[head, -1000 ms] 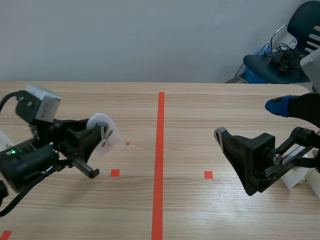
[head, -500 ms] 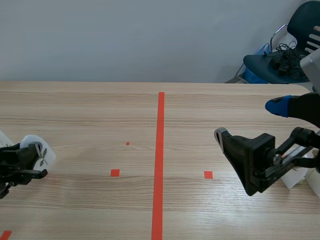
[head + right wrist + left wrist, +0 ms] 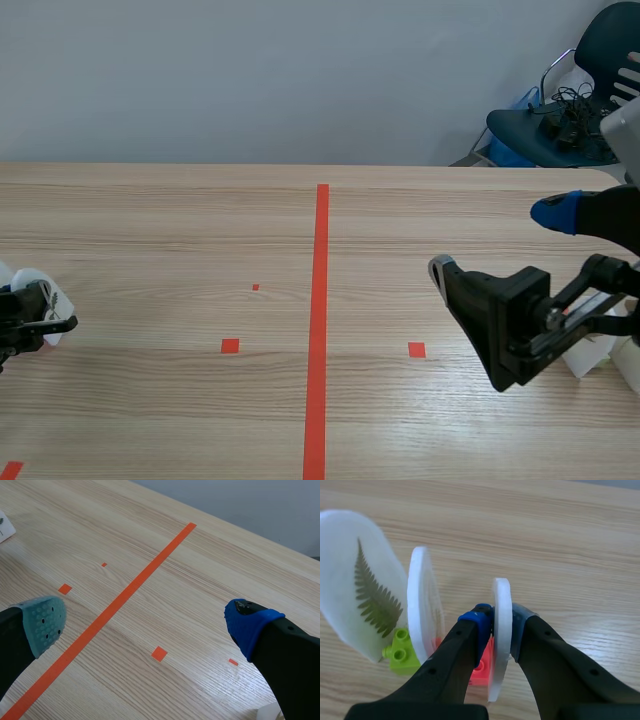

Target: Do the leaf sorting experiment

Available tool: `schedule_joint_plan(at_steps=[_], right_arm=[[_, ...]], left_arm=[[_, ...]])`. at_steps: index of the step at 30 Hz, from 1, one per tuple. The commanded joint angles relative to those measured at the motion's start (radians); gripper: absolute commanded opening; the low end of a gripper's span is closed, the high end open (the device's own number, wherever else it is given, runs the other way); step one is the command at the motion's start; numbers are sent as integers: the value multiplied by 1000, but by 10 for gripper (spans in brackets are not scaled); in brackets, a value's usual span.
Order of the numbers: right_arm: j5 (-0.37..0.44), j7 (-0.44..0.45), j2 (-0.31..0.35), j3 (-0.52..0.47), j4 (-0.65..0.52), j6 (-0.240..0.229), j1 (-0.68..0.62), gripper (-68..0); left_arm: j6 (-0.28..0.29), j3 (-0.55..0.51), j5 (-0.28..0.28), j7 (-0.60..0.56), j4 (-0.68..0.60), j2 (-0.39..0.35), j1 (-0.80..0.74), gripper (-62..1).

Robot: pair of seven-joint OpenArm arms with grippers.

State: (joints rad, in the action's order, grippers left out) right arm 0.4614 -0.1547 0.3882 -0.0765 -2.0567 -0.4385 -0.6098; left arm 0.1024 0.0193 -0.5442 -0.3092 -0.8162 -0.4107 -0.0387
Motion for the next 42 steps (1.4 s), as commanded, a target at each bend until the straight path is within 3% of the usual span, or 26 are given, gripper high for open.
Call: schedule_joint_plan(at_steps=[1,7,15,17,26,29,35,39,42], right_arm=[[11,22,0,-8,1,4,17,4],[11,22,0,-8,1,4,17,4],[11,22,0,-8,1,4,17,4],[11,22,0,-8,1,4,17,4],[11,22,0,-8,1,4,17,4],[11,23,0,-8,1,4,17,4],[11,23,0,-9,0,4,17,4],[15,23,0,-9,0,4,17,4],[15,23,0,-9,0,4,17,4]], left_arm=[[-19,1,-31,-16,-16,-3,3,-539],[-37,1,-56,-16,-5,-5,3,-511],[-36,1,-55,-15,-51,-9,3,-303],[-37,1,-53,-12,-83,-14,2,-278],[-37,-32,-5,32,-365,-101,-71,-278],[-28,-70,-5,122,-515,-133,-138,-212],[92,-92,-6,261,-817,-174,-322,-2],[232,-92,-6,310,-996,-169,-440,14],[260,-92,-5,310,-1099,-161,-504,14]])
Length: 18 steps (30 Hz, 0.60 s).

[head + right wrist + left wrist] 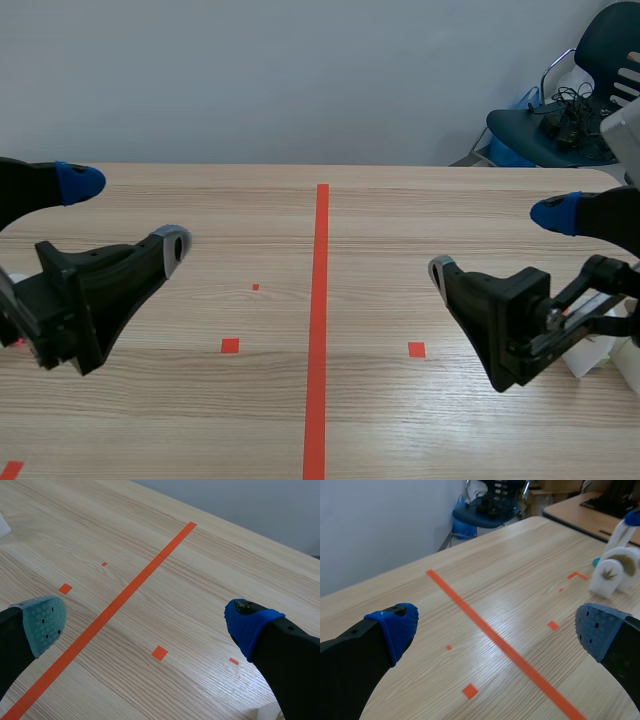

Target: Do the leaf sorting experiment

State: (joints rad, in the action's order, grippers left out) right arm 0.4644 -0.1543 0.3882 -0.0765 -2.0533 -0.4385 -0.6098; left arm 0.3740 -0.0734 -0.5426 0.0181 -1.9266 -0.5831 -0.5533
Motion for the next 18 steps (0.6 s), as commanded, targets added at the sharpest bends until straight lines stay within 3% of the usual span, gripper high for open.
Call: schedule_joint_plan(at_steps=[1,5,12,18], right_arm=[[12,22,0,-9,-3,4,17,4],[19,22,0,-9,-3,4,17,4],[19,22,0,-9,-3,4,17,4],[19,22,0,-9,-3,4,17,4]], left_arm=[[-12,1,-6,-16,-11,17,-3,14],[-11,2,39,-11,-38,34,-20,14],[38,5,39,10,-38,37,-20,14],[40,5,38,9,-38,37,-20,14]])
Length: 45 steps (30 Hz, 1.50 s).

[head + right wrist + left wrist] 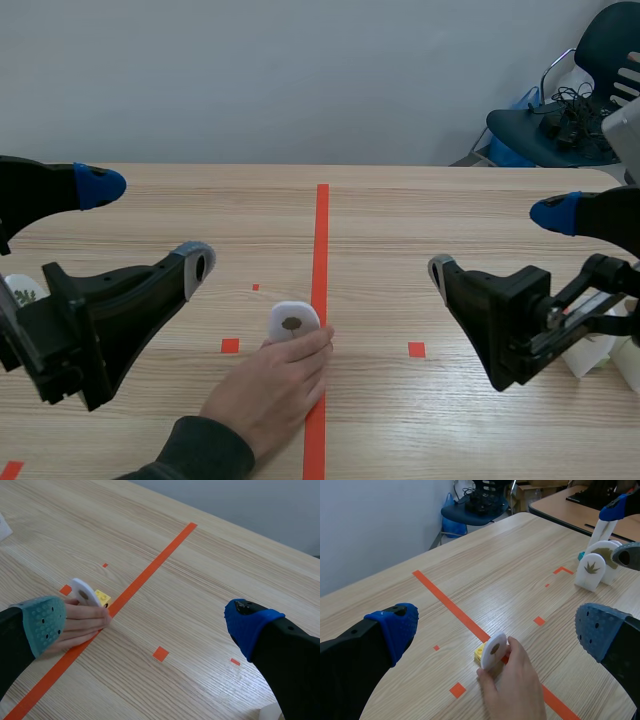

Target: Do the leaf sorting experiment

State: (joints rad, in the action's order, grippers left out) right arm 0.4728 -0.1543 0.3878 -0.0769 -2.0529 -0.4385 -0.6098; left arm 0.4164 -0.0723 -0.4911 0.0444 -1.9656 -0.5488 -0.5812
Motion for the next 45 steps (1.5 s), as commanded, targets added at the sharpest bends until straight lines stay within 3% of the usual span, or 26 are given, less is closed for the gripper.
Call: schedule_joint_plan(at_steps=[1,17,26,39,45], right_arm=[[10,22,0,-9,-3,4,17,4],[2,18,0,1,23,3,71,4],[-12,52,-6,185,302,-5,268,4],[-372,348,-215,496,817,-2,552,4],[-452,464,-289,588,977,77,622,4]], left_arm=[[-2,4,-13,-18,1,3,8,14],[-2,5,-13,-17,2,2,8,14],[-2,5,-13,-18,3,2,8,14],[-2,5,-13,-18,3,3,8,14],[-2,5,-13,-18,3,3,8,14]])
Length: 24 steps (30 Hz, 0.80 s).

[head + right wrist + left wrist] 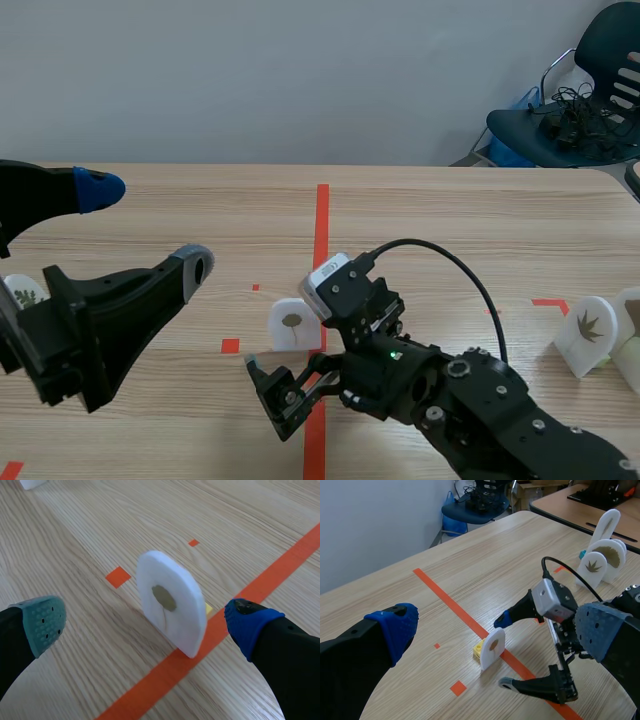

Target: Do the leaf sorting experiment

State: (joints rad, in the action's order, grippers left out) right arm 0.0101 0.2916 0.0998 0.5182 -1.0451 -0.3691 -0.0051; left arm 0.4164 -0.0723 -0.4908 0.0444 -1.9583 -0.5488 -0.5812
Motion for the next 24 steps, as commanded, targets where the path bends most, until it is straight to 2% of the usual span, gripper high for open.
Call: schedule_joint_plan(at_steps=[1,5,7,10,14,18,21,24], right_arm=[[11,19,-10,6,-11,31,24,4],[-24,26,-25,44,29,87,39,-8],[-27,26,-25,55,30,90,39,-90],[-27,19,-25,59,30,89,35,-261],[-27,18,-23,59,30,89,35,-365],[-27,18,-20,59,30,89,35,-515],[-27,18,-20,59,30,89,35,-576],[-27,31,-19,57,29,89,35,-597]], left_arm=[[-2,5,-13,-18,-4,3,8,14],[-2,5,-13,-18,-4,3,8,14],[-2,5,-13,-18,-4,3,11,14],[-2,5,-13,-18,-3,2,14,14],[-2,5,-13,-17,-3,2,14,14],[-2,5,-13,-17,-3,2,14,14],[-2,5,-13,-17,-3,2,14,14],[-2,5,-13,-17,-3,2,14,14]])
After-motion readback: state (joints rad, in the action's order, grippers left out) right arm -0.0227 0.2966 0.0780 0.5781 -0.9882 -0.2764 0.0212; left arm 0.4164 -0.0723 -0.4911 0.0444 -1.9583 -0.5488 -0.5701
